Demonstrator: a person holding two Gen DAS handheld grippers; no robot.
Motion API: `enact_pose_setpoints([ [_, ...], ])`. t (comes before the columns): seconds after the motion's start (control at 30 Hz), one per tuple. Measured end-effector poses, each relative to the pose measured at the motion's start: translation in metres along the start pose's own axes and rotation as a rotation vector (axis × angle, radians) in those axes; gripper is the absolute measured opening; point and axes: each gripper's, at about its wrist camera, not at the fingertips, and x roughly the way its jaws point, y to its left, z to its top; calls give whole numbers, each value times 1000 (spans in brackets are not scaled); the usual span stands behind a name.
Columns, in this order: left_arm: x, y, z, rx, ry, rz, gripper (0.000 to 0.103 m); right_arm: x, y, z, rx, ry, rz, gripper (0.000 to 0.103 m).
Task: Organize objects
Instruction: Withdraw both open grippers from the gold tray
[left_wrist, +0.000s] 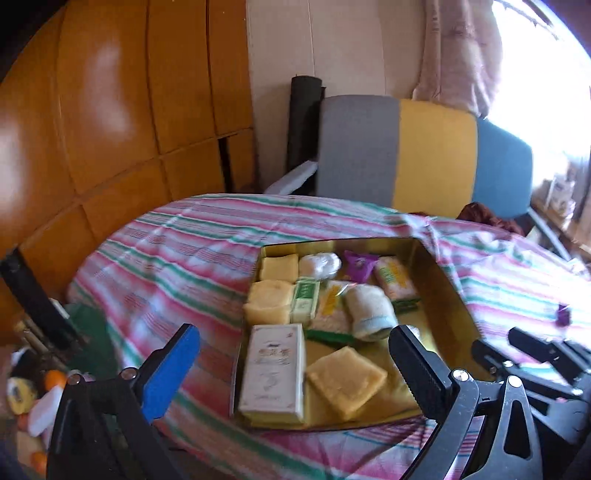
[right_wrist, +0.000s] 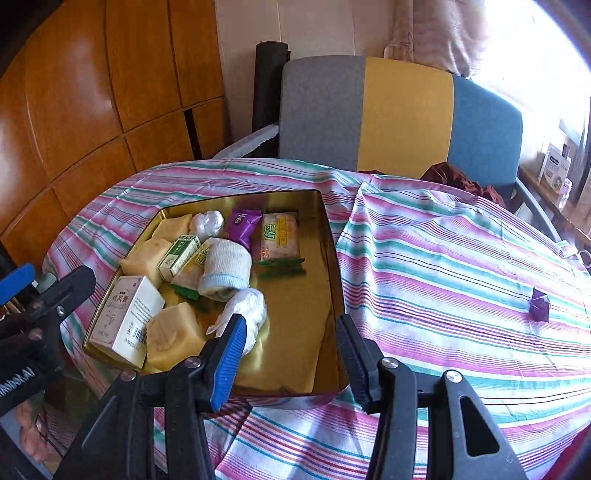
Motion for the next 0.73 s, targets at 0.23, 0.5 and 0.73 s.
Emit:
enact_pose_setpoints([
  [0.23, 6, 6, -12, -38, 51, -17, 103, -1, 7, 0, -15, -4, -6, 51],
  [0.5, 2, 12, -14, -71, 15, -7, 103, 2, 18, 1, -34, 4, 1, 51],
  [0.73, -2, 17, -9, -82, -3, 4, 103, 1, 23, 3, -42, -4, 12, 51],
])
